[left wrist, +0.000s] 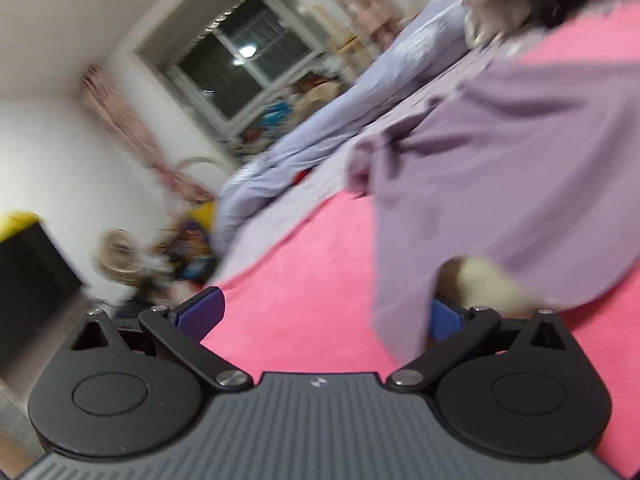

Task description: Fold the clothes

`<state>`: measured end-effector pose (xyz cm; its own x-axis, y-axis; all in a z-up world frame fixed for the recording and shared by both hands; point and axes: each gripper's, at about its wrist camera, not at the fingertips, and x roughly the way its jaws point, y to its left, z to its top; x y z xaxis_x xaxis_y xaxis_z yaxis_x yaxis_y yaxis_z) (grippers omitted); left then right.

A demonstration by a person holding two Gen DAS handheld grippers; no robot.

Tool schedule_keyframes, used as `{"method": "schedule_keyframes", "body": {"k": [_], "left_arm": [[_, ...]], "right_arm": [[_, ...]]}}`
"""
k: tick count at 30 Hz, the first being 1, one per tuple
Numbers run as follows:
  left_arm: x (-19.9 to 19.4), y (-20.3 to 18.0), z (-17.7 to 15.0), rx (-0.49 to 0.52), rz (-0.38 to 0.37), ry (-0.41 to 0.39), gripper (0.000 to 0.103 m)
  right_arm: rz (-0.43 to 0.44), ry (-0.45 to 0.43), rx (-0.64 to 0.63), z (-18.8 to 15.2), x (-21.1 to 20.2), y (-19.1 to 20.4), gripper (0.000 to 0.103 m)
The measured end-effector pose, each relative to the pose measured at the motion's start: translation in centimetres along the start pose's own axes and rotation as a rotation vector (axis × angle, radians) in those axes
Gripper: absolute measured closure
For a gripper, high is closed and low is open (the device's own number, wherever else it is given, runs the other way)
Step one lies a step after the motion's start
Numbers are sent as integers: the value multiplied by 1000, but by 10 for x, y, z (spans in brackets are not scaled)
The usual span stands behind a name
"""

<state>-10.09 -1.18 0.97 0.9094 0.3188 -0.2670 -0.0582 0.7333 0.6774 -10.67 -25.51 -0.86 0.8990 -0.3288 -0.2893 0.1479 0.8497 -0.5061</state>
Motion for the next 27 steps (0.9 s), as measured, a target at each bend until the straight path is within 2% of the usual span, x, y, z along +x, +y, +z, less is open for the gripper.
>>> {"method": "schedule_keyframes", "body": {"k": [1, 3, 5, 6, 9, 12, 16, 22, 27], "left_arm": [[8, 7, 0, -45, 24, 53, 0], [26, 35, -6, -252, -34, 169, 0], [34, 60, -19, -441, -115, 246, 0], [35, 66, -24, -481, -147, 263, 0], [15, 59, -30, -418, -200, 226, 0], [-6, 36, -25, -229, -153, 169, 0], [-25, 21, -17, -106, -183, 73, 0], [-42, 7, 4, -60, -314, -53, 0], [-73, -20, 39, 3, -526, -224, 0]], "right_arm": [[-3, 4, 4, 0, 1, -1, 0], [-9, 13, 13, -2, 2, -4, 0], [-5, 26, 37, -3, 4, -7, 0], [2, 30, 51, -4, 5, -9, 0], [1, 30, 62, -5, 4, -9, 0], [2, 25, 62, -5, 4, -8, 0], [5, 24, 70, -5, 4, -9, 0], [43, 17, 143, 2, 8, -16, 0], [76, 18, 237, 12, 11, -28, 0]]}}
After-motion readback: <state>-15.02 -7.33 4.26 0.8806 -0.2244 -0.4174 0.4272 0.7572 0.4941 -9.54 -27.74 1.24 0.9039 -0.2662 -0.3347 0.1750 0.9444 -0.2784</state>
